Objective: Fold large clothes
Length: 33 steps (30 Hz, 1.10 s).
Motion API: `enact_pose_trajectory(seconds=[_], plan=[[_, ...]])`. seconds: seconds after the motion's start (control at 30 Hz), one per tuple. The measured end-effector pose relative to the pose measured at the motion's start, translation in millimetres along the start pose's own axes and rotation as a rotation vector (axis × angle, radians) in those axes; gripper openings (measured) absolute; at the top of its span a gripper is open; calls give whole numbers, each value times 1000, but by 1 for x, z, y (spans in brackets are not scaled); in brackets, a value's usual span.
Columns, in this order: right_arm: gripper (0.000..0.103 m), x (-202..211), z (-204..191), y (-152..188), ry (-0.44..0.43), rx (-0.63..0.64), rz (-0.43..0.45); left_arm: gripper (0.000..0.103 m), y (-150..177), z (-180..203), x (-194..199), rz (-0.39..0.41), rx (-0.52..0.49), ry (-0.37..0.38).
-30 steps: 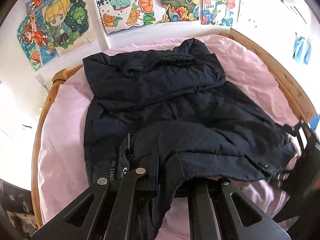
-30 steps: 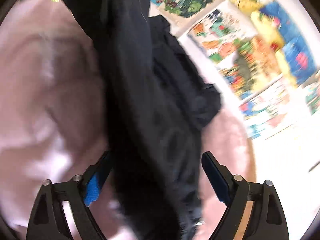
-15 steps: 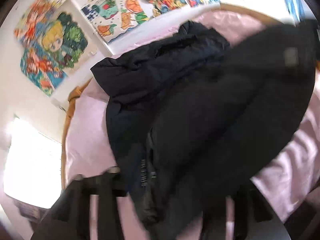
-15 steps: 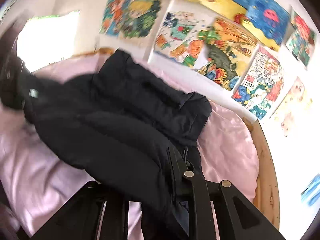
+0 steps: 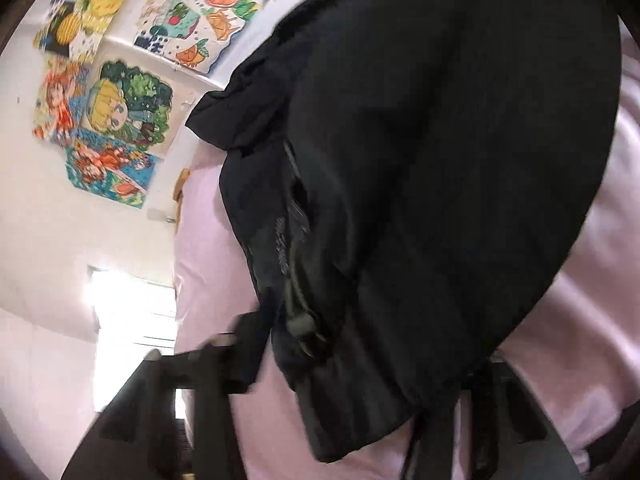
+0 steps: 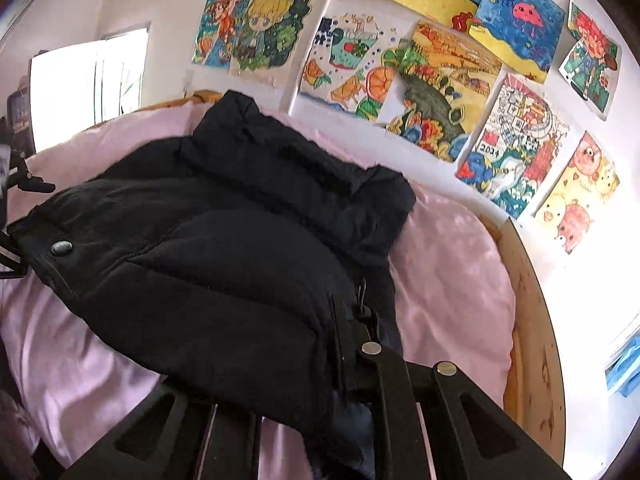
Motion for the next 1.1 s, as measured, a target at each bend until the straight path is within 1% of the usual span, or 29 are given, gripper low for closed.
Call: enact_pose_trajectory(seconds=[0.03, 0.1, 0.17, 0.2, 0.23, 0.3, 0.33, 0.4, 0.47, 0.57, 0.6, 0.7, 0.77, 0.83, 0.87, 0.93, 1.03, 1.1], plan=[[10, 4, 0, 0, 0, -4, 2, 22, 2, -1, -2, 8, -21, -24], [10, 15, -2, -1, 5, -3, 12, 17, 2, -9, 3, 31, -7, -73], [9, 26, -3, -3, 16, 9, 26, 15, 1, -27, 14, 64, 56, -115], [9, 33, -3, -4, 20, 12, 34, 15, 0, -43, 25, 96, 102, -148], [9, 40, -2, -3, 25, 14, 39, 14, -2, -55, 34, 121, 140, -164], [9, 51, -4, -1, 32, 19, 41, 13, -3, -77, 56, 174, 215, -167], [8, 56, -5, 0, 33, 22, 39, 12, -3, -82, 64, 188, 230, -164], [8, 70, -9, 5, 22, 41, 34, 11, 0, -90, 83, 212, 254, -126], [8, 82, -14, 8, 11, 61, 30, 11, 3, -92, 100, 226, 253, -95], [7, 107, -22, 17, -35, 65, 6, 10, 10, -98, 123, 237, 264, -30], [7, 118, -26, 21, -51, 84, -1, 10, 10, -100, 131, 241, 268, -9], [7, 144, -36, 32, -87, 124, -29, 10, 0, -100, 154, 252, 261, 36], [7, 151, -37, 34, -105, 123, -43, 10, -9, -91, 169, 257, 249, 59], [7, 150, -32, 32, -128, 89, -58, 10, -16, -93, 168, 252, 263, 87], [7, 145, -26, 29, -144, 50, -65, 10, -20, -97, 166, 250, 277, 97], [7, 138, -18, 22, -154, 10, -62, 10, -30, -111, 157, 248, 315, 110], [7, 124, -4, -2, -151, -21, -39, 10, -44, -129, 149, 240, 376, 124], [8, 111, 8, -21, -136, -12, -17, 10, -56, -147, 140, 239, 398, 114]])
Point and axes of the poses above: each gripper's, at about its wrist camera, not at the fingertips, and x roughly against the way its jaws point, z to its right, y to its underside, the point moved 8 cm from there along -x, roughly the way its jaws point, and after that the axes turned 10 degrees about z, right-handed, at the moved point
